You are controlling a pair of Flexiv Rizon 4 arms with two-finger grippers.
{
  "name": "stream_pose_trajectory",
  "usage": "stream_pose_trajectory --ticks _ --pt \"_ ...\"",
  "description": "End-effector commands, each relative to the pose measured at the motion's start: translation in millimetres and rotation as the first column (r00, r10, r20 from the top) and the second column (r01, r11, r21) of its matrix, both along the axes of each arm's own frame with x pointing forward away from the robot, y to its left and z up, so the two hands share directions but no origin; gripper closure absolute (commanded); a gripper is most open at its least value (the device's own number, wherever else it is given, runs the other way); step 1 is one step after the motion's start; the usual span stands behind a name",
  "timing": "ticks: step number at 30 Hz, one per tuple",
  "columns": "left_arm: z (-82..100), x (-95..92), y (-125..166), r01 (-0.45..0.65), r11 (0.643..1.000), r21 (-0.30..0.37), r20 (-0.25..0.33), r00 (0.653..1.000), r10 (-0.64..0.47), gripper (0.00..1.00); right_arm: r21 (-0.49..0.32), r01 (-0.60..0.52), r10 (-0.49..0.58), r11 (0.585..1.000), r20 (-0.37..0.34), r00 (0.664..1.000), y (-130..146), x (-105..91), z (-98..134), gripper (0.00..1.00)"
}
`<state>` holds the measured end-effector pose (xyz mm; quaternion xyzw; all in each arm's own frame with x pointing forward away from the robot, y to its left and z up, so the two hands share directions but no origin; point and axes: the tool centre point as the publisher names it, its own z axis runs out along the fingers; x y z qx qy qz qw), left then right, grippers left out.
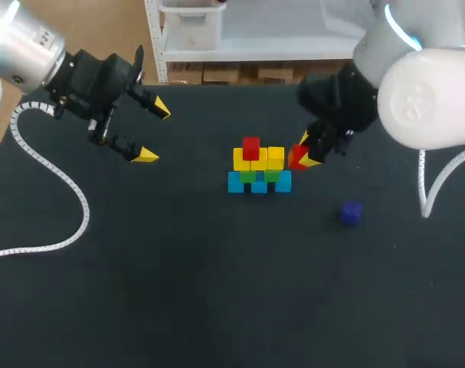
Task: Place the blue cubes, place green cubes on the blue cubes, place the yellow cubes on the green cubes, then place the red cubes on the yellow cubes, and place purple cube on the red cubes.
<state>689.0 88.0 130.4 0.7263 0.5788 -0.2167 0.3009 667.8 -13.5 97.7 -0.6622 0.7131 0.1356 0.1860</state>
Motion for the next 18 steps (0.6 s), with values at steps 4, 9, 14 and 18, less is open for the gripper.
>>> stream_pose_trajectory --ticks 4,9,14,18 --pt "-0.9 0.2 1 0.002 1.000 -0.003 0.003 1.000 -0.002 0.00 -0.020 -0.047 0.045 0.999 -0.057 0.997 8 25.6 9 1.00" --pt "-0.9 0.2 1 0.002 1.000 -0.003 0.003 1.000 -0.002 0.00 -0.053 -0.054 0.049 0.997 -0.090 0.995 13 40.7 12 1.00" --pt "-0.9 0.2 1 0.002 1.000 -0.003 0.003 1.000 -0.002 0.00 -0.070 -0.055 0.046 0.996 -0.129 0.991 22 47.9 16 1.00" --pt "-0.9 0.2 1 0.002 1.000 -0.003 0.003 1.000 -0.002 0.00 -0.116 -0.076 0.058 0.990 -0.147 0.987 31 51.8 18 1.00"
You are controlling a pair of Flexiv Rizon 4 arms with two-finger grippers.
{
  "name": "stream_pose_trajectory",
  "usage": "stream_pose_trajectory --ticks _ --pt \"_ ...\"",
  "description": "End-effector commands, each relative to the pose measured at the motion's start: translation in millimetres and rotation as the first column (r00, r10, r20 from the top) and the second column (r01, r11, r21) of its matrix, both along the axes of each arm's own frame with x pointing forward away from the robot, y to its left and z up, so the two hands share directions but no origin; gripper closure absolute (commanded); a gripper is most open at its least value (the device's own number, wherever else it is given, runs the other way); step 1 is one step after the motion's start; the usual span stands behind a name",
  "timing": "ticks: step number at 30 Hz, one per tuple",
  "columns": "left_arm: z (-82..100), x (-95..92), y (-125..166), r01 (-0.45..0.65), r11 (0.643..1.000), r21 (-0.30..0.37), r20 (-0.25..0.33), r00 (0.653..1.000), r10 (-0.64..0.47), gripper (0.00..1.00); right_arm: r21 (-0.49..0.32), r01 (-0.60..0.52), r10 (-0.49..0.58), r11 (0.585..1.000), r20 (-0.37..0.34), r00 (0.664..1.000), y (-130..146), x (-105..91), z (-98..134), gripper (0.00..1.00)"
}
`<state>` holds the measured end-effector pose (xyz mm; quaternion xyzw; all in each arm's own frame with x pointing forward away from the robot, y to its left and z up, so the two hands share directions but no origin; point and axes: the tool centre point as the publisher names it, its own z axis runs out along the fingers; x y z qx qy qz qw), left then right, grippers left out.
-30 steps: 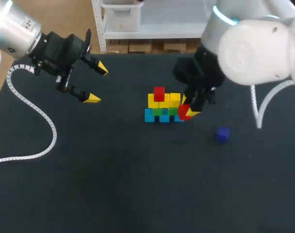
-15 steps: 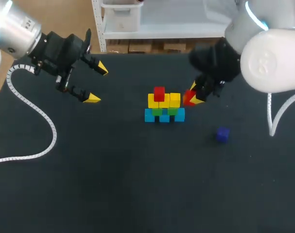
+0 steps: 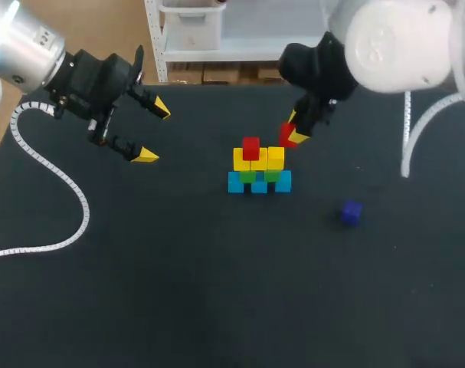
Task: Place the blue cubes, place green cubes on the blue cubes, place the yellow cubes on the green cubes, then place the red cubes on the yellow cubes, and place purple cube on the red cubes.
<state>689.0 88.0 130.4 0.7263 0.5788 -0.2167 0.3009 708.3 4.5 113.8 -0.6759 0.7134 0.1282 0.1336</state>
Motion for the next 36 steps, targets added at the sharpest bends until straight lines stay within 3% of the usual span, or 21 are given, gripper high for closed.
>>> stream_pose_trajectory --ticks 1,16,36 --pt "-0.9 0.2 1 0.002 1.000 -0.003 0.003 1.000 -0.002 0.00 -0.053 -0.041 0.037 0.998 -0.086 0.996 16 11.7 2 1.00" --pt "-0.9 0.2 1 0.002 1.000 -0.003 0.003 1.000 -0.002 0.00 -0.137 -0.035 0.025 0.990 -0.076 0.997 27 11.5 0 1.00" --pt "-0.9 0.2 1 0.002 1.000 -0.003 0.003 1.000 -0.002 0.00 -0.133 -0.002 -0.005 0.991 -0.056 0.998 29 0.9 -11 1.00"
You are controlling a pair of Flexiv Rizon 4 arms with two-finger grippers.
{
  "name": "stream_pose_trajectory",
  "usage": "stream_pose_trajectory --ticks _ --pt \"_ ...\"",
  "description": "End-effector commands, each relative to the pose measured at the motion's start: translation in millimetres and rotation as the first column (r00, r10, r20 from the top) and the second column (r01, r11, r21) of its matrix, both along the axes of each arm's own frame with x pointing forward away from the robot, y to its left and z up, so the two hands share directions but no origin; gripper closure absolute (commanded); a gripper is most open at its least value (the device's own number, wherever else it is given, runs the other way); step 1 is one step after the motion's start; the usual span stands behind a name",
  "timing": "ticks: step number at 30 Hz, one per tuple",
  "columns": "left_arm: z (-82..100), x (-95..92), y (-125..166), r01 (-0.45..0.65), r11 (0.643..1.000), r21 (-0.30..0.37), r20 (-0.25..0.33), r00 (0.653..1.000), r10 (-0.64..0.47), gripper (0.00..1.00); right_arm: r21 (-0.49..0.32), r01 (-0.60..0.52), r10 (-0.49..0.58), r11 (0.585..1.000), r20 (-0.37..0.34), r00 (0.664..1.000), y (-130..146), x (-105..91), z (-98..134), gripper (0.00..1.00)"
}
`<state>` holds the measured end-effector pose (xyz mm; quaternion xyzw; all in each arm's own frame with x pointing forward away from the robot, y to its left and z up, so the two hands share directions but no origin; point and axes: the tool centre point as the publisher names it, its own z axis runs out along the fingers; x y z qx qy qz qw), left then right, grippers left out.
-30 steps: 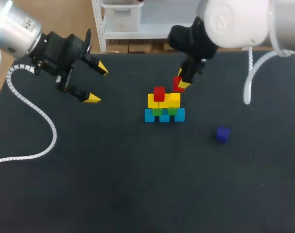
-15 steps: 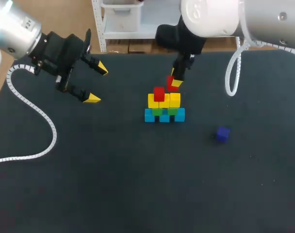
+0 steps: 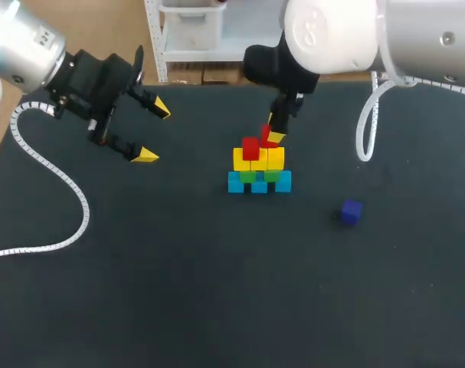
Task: Place the blue cubes, place green cubes on the blue cubes, place the yellow cubes on the green cubes, then place the red cubes on the yellow cubes, and place purple cube on the red cubes.
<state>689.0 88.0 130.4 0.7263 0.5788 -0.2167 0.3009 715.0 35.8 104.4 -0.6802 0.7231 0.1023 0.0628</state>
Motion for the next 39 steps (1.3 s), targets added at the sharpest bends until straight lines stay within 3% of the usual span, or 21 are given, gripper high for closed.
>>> stream_pose_trajectory --ticks 1,39 --pt "-0.9 0.2 0.7 0.002 1.000 -0.003 0.003 1.000 -0.002 0.00 0.003 0.006 -0.006 1.000 0.012 1.000 -2.2 -6.0 -2.3 1.00" --pt "-0.9 0.2 0.7 0.002 1.000 -0.003 0.003 1.000 -0.002 0.00 0.022 0.026 -0.026 0.999 0.030 0.999 -1.6 -14.0 -11.2 1.00"
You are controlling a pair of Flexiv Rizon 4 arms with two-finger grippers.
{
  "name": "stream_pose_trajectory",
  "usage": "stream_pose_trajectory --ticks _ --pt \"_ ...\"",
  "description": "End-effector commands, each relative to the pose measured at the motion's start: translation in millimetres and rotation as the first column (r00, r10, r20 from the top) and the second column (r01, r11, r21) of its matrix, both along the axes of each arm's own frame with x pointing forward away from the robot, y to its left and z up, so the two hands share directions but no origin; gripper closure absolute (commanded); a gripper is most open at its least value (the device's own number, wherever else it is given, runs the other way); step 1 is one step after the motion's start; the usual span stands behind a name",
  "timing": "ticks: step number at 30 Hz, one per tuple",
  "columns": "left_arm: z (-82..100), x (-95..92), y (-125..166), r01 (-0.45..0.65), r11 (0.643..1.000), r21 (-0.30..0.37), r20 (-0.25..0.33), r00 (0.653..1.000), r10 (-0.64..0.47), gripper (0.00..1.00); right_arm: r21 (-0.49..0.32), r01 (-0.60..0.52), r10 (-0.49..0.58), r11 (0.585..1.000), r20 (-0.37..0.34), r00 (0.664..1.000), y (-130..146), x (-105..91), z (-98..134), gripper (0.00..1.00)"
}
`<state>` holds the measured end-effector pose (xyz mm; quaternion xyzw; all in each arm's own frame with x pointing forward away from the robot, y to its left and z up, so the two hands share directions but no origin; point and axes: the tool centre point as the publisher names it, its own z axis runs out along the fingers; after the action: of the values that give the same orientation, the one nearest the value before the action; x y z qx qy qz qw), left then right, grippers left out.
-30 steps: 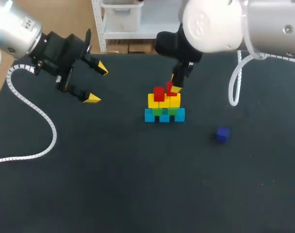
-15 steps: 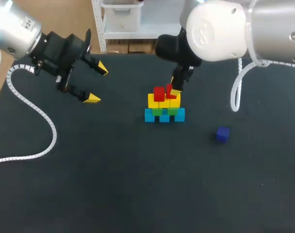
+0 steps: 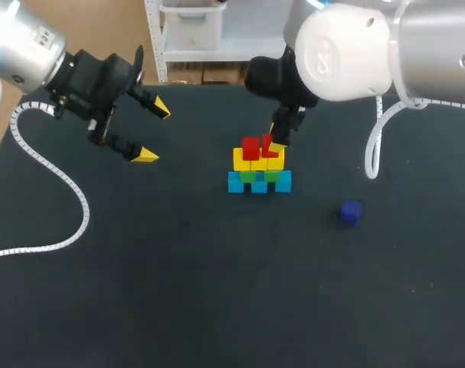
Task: Place the blue cubes, place green cubes on the blue cubes, place the yellow cubes on the green cubes, then place the red cubes on the yellow cubes, and place purple cube on the red cubes.
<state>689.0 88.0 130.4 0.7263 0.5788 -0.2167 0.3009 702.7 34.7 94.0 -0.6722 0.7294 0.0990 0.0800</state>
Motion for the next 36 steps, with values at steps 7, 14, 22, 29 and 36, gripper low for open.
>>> stream_pose_trajectory --ticks 7,14,22,29,36 --pt "-0.9 0.2 0.7 0.002 1.000 -0.003 0.003 1.000 -0.002 0.00 0.006 0.002 -0.002 1.000 0.002 1.000 -0.6 -2.0 -1.2 1.00" --pt "-0.9 0.2 0.7 0.002 1.000 -0.003 0.003 1.000 -0.002 0.00 0.009 -0.001 0.001 1.000 -0.002 1.000 -0.7 -2.3 -2.4 1.00" --pt "-0.9 0.2 0.7 0.002 1.000 -0.003 0.003 1.000 -0.002 0.00 0.009 -0.001 0.001 1.000 -0.002 1.000 -1.1 -1.6 -3.5 1.00" --pt "-0.9 0.2 0.7 0.002 1.000 -0.003 0.003 1.000 -0.002 0.00 0.012 -0.007 0.007 1.000 0.001 1.000 1.3 -0.7 -2.6 1.00" --pt "-0.9 0.2 0.7 0.002 1.000 -0.003 0.003 1.000 -0.002 0.00 0.012 -0.009 0.009 1.000 -0.001 1.000 1.8 -0.2 -3.3 1.00"
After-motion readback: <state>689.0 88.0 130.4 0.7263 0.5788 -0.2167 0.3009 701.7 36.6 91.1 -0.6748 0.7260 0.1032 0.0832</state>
